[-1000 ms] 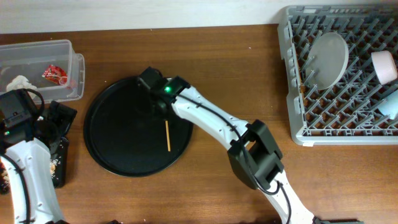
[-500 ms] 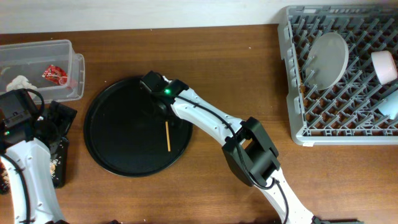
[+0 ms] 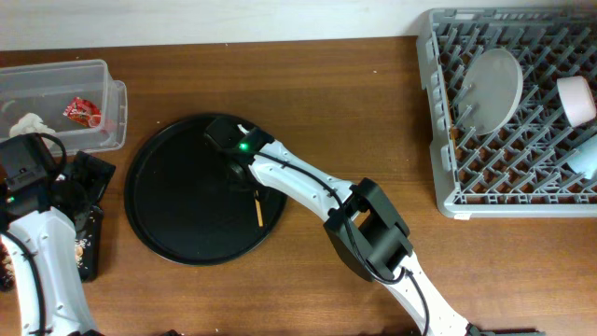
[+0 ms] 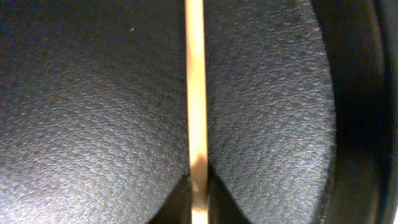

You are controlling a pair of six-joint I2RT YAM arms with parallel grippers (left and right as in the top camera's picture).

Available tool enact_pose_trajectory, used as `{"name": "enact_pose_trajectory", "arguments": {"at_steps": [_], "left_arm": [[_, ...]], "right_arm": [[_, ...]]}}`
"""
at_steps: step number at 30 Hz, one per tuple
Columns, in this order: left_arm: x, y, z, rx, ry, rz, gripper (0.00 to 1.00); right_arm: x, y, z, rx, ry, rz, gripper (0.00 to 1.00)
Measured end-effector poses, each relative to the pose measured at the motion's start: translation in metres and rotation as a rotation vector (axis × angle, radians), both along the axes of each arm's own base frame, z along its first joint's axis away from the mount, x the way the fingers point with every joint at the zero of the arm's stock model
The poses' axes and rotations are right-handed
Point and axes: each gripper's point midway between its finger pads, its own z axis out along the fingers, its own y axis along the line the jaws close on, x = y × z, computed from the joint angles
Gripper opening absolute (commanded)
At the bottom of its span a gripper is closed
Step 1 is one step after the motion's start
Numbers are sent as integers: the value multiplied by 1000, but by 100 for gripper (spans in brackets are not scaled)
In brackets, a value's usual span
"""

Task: Sort waste into correct bins and load items into the dishwasher rack
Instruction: 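Place the second chopstick into the rack with the right gripper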

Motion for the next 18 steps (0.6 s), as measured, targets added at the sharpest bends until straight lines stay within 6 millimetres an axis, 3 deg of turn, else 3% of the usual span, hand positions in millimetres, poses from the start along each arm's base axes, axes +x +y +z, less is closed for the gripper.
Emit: {"name": "enact_pose_trajectory", "arguments": {"at_steps": [5,7,9,11,14,15,16,18], "left_arm": [[0,0,0,0,0,0,99],[0,0,0,0,0,0,99],[0,0,0,0,0,0,99],[0,0,0,0,0,0,99],[0,0,0,0,0,0,99],[0,0,0,0,0,0,99],[0,0,0,0,0,0,99],[0,0,0,0,0,0,99]], "right_arm": [[-6,-6,1,-35,37,0,4],[-9,-11,11,-59,73,-5,4],[5,-15,41,-36,61,-29,4],[44,-29,97,53,-18,-57,4],[100,-96,171,150,-130,-72,4],[125,-141,200,170,-201,-81,4],[137,-172,212,175,-230,-81,4],[161,-266,224,182,-265,-105,4]]}}
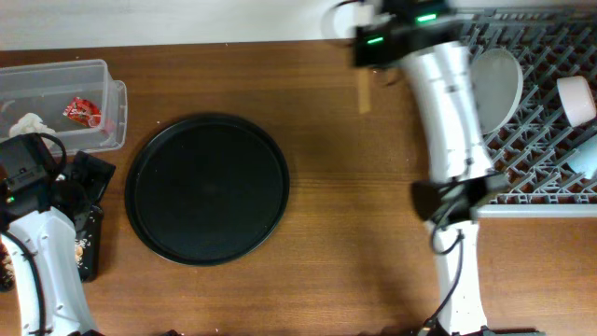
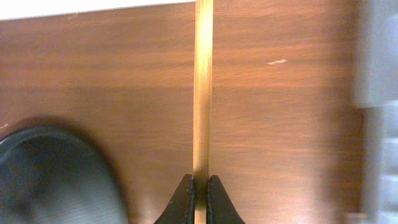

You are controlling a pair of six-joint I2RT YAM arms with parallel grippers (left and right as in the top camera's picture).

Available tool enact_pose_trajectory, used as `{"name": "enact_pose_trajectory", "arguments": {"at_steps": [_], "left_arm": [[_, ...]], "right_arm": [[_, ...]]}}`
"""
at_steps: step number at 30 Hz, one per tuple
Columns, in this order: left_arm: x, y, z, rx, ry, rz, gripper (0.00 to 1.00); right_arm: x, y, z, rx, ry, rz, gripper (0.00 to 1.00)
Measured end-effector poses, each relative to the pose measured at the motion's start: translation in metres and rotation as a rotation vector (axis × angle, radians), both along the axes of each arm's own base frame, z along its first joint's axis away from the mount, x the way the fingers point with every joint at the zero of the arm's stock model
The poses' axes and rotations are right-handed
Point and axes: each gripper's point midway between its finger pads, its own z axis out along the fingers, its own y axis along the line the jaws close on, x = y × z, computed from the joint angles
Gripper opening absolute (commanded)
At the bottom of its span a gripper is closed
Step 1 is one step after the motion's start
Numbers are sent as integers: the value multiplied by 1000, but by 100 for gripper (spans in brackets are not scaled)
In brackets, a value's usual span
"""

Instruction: Sort waste into correct bins and load items into the dishwasher rack

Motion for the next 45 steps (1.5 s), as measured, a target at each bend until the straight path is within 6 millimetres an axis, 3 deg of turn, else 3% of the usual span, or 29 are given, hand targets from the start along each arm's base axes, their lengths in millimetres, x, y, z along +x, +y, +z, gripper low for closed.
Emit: {"name": "enact_pose_trajectory", "arguments": {"at_steps": [2,4,6,8,13,16,18,19,22,24,26,28,33,36,38,40,41,42,43,45], "left_arm": [[0,0,0,0,0,0,99],[0,0,0,0,0,0,99],[0,0,0,0,0,0,99],[0,0,0,0,0,0,99],[0,0,0,0,0,0,99],[0,0,0,0,0,0,99],[0,0,0,0,0,0,99],[0,0,0,0,0,0,99],[0,0,0,0,0,0,99],[0,0,0,0,0,0,99],[0,0,0,0,0,0,99],[0,0,0,0,0,0,99],[0,0,0,0,0,0,99],[0,0,0,0,0,0,99],[0,0,0,0,-1,0,99],[0,0,0,0,0,0,99],[0,0,0,0,1,1,99],[0,0,0,1,-1,0,99],[0,0,0,0,0,0,99],[0,0,0,0,0,1,99]], "right_arm": [[8,-94,0,7,-3,-90,4],[5,-157,-2,12,-3,-166,4],[-2,-201,-5,22,-3,-192,4],[-7,-214,-10,17,6,-174,5],[-8,-211,-31,-21,46,-82,5],[-10,-211,-58,-13,110,-69,5],[-12,-209,-66,-7,135,-64,9],[-11,-207,-68,-7,138,-60,20],[-9,-192,-69,-12,138,-26,39],[-6,-174,-69,-18,137,9,60],[-5,-166,-69,-19,139,26,73],[-9,-161,-70,-9,162,17,48],[-51,-150,-77,62,363,-81,47],[-58,-142,-42,76,309,-120,49],[-79,-111,28,69,177,-82,49],[-125,-70,81,48,97,0,53],[-139,-58,92,39,73,30,61],[-175,-42,104,24,73,73,65],[-207,-33,107,0,81,108,65],[-249,-31,103,-48,91,87,86]]}}
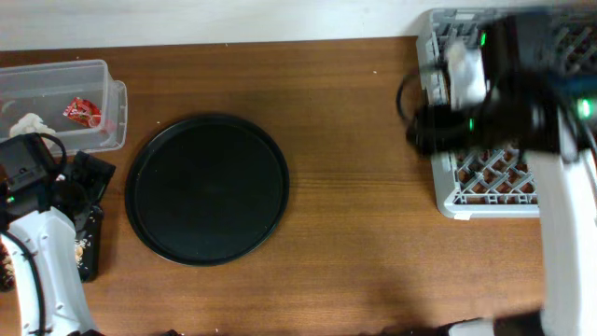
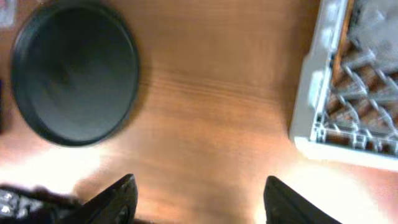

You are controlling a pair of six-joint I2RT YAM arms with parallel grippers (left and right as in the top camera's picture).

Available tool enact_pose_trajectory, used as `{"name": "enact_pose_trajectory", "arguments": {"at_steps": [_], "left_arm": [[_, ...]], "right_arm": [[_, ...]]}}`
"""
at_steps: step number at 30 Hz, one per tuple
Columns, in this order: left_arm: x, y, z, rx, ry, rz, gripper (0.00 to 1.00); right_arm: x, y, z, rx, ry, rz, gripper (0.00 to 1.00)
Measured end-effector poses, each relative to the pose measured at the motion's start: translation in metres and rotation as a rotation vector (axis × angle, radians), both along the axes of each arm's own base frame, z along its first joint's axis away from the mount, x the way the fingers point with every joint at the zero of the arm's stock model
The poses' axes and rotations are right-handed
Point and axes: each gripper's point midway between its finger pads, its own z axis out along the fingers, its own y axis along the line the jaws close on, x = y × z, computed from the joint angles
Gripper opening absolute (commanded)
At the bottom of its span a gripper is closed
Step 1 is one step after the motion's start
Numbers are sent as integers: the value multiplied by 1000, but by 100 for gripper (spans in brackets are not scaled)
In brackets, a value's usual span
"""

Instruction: Sort waste into correct bins and load items into the dishwasher rack

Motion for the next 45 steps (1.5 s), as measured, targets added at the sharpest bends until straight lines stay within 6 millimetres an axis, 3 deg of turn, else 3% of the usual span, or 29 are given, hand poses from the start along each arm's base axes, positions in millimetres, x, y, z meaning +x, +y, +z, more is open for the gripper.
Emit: {"name": "enact_pose_trajectory", "arguments": {"at_steps": [1,5,6,9,14,18,23,26,28,30,35,38,41,45], "left_arm": [[0,0,0,2,-1,0,99],[0,0,0,1,-1,0,99],[0,0,0,2,-2,0,99],[0,0,0,0,-1,-1,99],[0,0,0,0,-1,-1,99],[0,0,0,0,-1,-1,99],[0,0,0,1,-1,0,99],[1,0,1,2,-4,-1,99],[0,0,1,1,-2,0,99],[1,0,1,2,-4,0,99],[0,0,1,2,-3,0,99],[0,0,1,1,-4,0,99],[0,0,1,2,-5,0,99],[0,0,1,2,-5,0,99]], "right_arm": [[-20,-3,-8,-25,14,-39,98],[-64,-10,-31,-34,54,-102,98],[-78,-12,-45,-29,100,-129,98],[-92,-9,-73,-14,212,-157,98],[-94,-6,-96,-30,329,-162,98],[-93,-6,-96,-33,325,-147,98],[-63,2,-97,-8,198,-100,98],[-52,5,-110,22,59,-66,98],[-47,8,-106,76,-118,-52,98],[-44,12,-85,145,-356,-18,98],[-70,8,-54,162,-809,107,98],[-86,-7,-67,138,-1023,89,98],[-75,-15,-88,122,-1158,58,98],[-59,-21,-101,112,-1247,33,98]]}}
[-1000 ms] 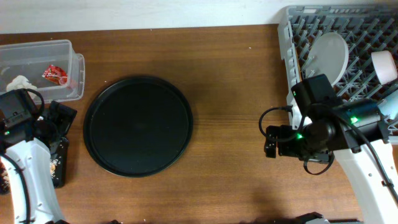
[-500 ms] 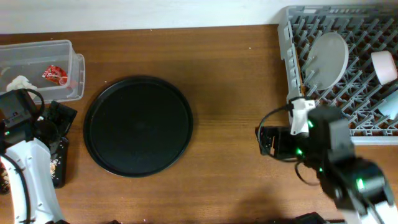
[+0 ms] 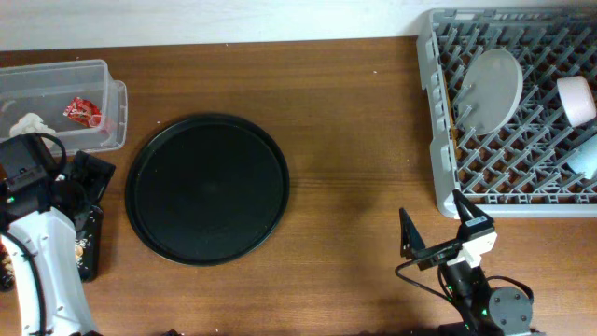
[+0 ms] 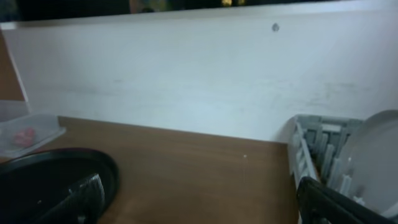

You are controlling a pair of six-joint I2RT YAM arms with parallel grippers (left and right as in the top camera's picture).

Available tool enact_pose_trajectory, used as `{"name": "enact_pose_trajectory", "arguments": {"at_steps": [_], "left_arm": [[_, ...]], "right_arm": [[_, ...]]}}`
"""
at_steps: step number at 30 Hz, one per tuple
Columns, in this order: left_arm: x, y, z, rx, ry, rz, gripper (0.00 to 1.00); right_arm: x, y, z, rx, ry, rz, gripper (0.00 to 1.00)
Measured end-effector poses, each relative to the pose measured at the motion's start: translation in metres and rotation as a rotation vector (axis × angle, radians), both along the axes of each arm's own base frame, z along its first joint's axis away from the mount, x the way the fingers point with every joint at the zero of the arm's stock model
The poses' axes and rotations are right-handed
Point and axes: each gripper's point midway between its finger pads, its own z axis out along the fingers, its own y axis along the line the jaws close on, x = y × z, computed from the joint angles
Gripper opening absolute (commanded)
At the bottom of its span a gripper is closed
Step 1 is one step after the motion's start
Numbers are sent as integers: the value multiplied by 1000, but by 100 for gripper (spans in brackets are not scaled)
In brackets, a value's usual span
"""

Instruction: Sort waste into correct bins and load items into the dishwasher rack

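Observation:
My right gripper (image 3: pixel 430 207) rests low at the table's front right, open with nothing between its fingers (image 4: pixel 83 198). The black round tray (image 3: pixel 207 189) lies bare at centre left. The grey dishwasher rack (image 3: pixel 446 177) at the right carries a grey plate (image 3: pixel 494 87), a pink cup (image 3: pixel 576 99) and a pale cup (image 3: pixel 583 159). No wooden stick shows anywhere. My left gripper (image 3: pixel 86 175) sits at the far left beside the clear bin (image 3: pixel 56 70); its jaws are too dark to read.
The clear bin holds a red wrapper (image 3: pixel 82 112) and a white crumpled scrap (image 3: pixel 28 123). A dark container (image 3: pixel 90 245) with printed waste lies under the left arm. A white wall (image 4: pixel 186 74) runs behind the table.
My right arm was over the rack's left edge, gripper open; it is now folded down at the table's front right, still open and empty. The left arm has not moved.
My right gripper was shut on a thin wooden stick lying on the black tray. Then it held the stick above the table beside the rack. Later it hung open and empty at the rack's edge, the stick gone from view. Now it rests low near the front.

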Motion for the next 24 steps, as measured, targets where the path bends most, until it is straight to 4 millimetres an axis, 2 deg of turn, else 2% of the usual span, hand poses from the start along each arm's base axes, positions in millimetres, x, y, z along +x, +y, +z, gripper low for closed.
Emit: {"name": "enact_pose_trajectory", "arguments": {"at_steps": [5,11,13,15,17,24], "left_arm": [[0,0,0,0,0,0,99],[0,0,0,0,0,0,99],[0,0,0,0,0,0,99],[0,0,0,0,1,0,99],[0,0,0,0,0,0,99],[0,0,0,0,0,0,99]], "right_arm": [[12,-19,-28,4,36,-109,98],[16,-45,-33,12,34,-238,98],[18,-49,-48,8,71,-256,98],[18,-52,-53,6,93,-270,98],[18,-54,-73,-4,170,-280,98],[18,-55,-73,-4,174,-287,98]]}}
